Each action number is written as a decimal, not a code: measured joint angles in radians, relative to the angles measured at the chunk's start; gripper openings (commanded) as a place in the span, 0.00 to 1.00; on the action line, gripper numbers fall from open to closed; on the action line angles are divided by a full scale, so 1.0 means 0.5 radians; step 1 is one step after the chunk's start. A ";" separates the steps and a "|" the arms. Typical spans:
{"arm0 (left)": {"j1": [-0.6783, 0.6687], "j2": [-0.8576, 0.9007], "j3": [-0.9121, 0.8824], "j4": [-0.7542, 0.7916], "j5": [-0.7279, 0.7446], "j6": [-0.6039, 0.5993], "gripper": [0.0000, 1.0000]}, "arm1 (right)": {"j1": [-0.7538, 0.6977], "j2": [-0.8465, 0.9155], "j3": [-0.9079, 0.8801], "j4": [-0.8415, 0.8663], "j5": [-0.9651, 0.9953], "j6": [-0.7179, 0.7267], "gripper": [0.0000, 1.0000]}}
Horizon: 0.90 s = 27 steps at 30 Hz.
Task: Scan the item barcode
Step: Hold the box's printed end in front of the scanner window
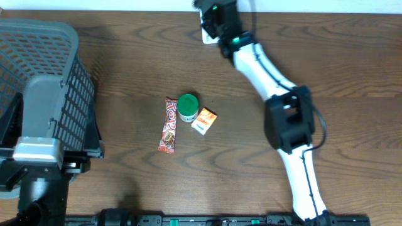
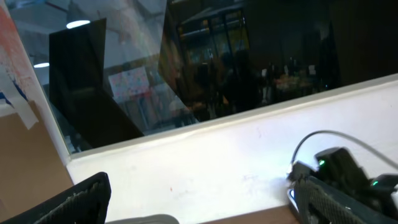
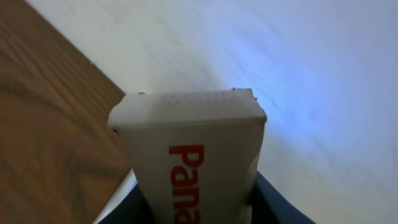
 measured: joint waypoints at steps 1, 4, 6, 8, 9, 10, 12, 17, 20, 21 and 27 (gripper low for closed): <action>0.000 0.000 0.000 -0.002 0.000 0.000 0.94 | 0.027 0.025 0.002 0.056 0.047 -0.079 0.36; 0.000 0.000 0.000 -0.004 0.000 0.000 0.94 | 0.080 0.040 0.002 0.148 0.115 -0.270 0.36; 0.000 0.000 0.000 -0.002 0.000 0.000 0.94 | 0.083 0.040 0.031 0.183 0.152 -0.404 0.36; 0.000 0.000 0.000 -0.002 0.000 0.000 0.94 | 0.080 0.039 0.046 0.203 0.194 -0.537 0.36; 0.000 0.000 0.000 -0.002 0.000 0.000 0.94 | 0.079 0.040 0.047 0.224 0.212 -0.597 0.36; 0.000 0.000 0.000 -0.002 0.000 0.000 0.94 | 0.076 0.040 0.047 0.253 0.246 -0.690 0.37; 0.000 0.000 0.000 -0.002 0.000 0.000 0.94 | 0.077 0.047 0.047 0.337 0.281 -0.819 0.38; 0.000 0.000 0.000 -0.002 0.000 0.000 0.94 | 0.079 0.140 0.070 0.589 0.367 -1.138 0.37; 0.000 0.000 0.000 -0.002 0.000 0.000 0.94 | 0.079 0.245 0.081 0.658 0.388 -1.238 0.35; 0.000 0.000 0.000 -0.002 0.000 0.000 0.94 | 0.079 0.288 0.081 0.670 0.392 -1.272 0.35; 0.000 0.000 0.000 -0.002 0.000 0.000 0.94 | 0.097 0.418 0.079 0.715 0.426 -1.427 0.34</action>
